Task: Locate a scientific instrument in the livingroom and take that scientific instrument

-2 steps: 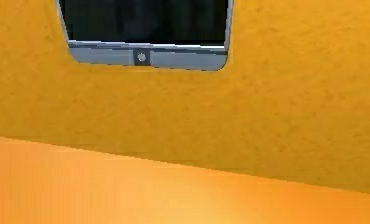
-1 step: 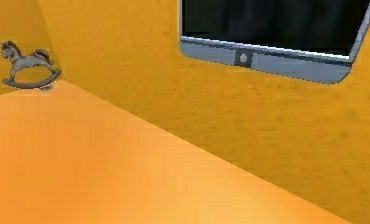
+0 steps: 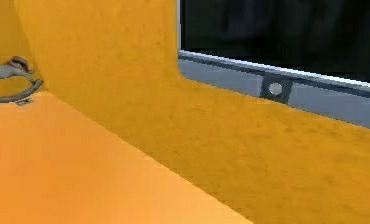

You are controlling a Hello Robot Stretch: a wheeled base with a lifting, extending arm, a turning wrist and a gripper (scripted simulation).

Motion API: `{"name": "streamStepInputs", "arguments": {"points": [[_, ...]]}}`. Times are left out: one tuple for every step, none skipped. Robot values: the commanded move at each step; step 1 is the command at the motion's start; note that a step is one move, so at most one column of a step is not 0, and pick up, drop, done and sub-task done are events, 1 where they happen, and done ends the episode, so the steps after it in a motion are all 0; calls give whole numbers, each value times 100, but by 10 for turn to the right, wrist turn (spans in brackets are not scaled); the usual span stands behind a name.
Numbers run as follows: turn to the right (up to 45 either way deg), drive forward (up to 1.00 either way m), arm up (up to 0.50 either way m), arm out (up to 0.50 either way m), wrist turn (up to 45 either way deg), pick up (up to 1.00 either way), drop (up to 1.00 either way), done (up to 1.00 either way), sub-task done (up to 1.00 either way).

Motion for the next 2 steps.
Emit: {"name": "streamStepInputs", "arguments": {"points": [[-450, 0, 0, 0, 0, 0, 0, 0, 0], [-30, 0, 0, 0, 0, 0, 0, 0, 0]]}}
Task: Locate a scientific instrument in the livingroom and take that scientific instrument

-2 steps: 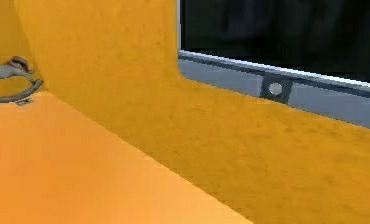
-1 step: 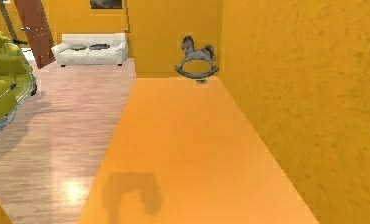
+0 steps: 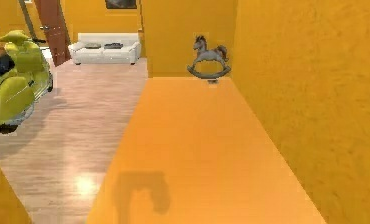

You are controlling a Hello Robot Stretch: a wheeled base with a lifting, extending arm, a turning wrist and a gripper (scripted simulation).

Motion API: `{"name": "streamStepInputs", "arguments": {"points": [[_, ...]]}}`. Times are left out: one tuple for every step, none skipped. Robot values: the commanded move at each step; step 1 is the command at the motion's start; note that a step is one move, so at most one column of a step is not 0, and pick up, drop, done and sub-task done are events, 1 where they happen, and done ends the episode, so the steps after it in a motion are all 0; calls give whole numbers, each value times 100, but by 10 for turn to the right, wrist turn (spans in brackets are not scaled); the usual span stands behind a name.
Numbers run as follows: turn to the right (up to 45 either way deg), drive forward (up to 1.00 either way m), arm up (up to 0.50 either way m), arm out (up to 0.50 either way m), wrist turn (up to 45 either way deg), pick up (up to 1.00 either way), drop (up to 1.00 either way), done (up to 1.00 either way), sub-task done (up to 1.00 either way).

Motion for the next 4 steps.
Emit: {"name": "streamStepInputs", "arguments": {"points": [[0, 90, 0, 0, 0, 0, 0, 0, 0], [-450, 0, 0, 0, 0, 0, 0, 0, 0], [-180, 0, 0, 0, 0, 0, 0, 0, 0], [0, 50, 0, 0, 0, 0, 0, 0, 0]]}}
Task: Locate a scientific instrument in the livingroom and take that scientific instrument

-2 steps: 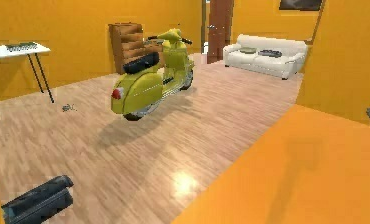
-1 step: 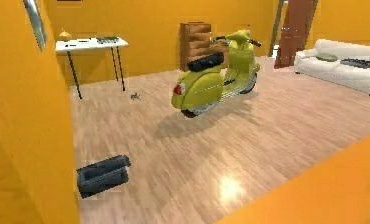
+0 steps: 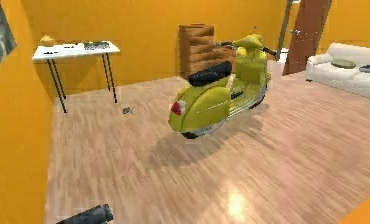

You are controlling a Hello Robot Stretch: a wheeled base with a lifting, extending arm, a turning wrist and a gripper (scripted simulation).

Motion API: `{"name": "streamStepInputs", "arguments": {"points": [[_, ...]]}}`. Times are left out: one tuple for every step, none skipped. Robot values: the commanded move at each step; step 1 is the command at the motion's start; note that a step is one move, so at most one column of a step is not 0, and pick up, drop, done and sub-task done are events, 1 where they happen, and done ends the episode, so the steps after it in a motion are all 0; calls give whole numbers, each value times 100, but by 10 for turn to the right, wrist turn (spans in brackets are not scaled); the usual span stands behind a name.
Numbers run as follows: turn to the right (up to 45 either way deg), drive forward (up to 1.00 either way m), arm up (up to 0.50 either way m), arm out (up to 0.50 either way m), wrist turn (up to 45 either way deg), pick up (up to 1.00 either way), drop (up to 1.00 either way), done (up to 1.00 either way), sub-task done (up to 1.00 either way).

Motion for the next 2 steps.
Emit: {"name": "streamStepInputs", "arguments": {"points": [[-450, 0, 0, 0, 0, 0, 0, 0, 0], [-450, 0, 0, 0, 0, 0, 0, 0, 0]]}}
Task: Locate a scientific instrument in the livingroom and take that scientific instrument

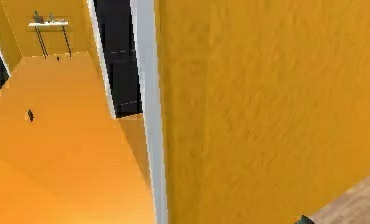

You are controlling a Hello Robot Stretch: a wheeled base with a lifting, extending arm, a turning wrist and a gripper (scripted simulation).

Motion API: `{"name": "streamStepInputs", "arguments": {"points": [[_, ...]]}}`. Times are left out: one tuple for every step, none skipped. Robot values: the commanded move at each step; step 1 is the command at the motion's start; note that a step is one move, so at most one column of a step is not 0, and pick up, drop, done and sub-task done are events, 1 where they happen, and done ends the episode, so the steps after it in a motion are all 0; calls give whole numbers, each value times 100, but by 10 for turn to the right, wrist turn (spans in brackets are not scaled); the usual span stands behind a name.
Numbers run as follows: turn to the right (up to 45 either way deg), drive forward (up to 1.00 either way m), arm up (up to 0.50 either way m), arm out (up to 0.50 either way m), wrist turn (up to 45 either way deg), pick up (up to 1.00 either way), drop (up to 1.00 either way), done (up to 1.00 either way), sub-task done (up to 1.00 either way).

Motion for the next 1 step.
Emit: {"name": "streamStepInputs", "arguments": {"points": [[-360, 0, 0, 0, 0, 0, 0, 0, 0]]}}
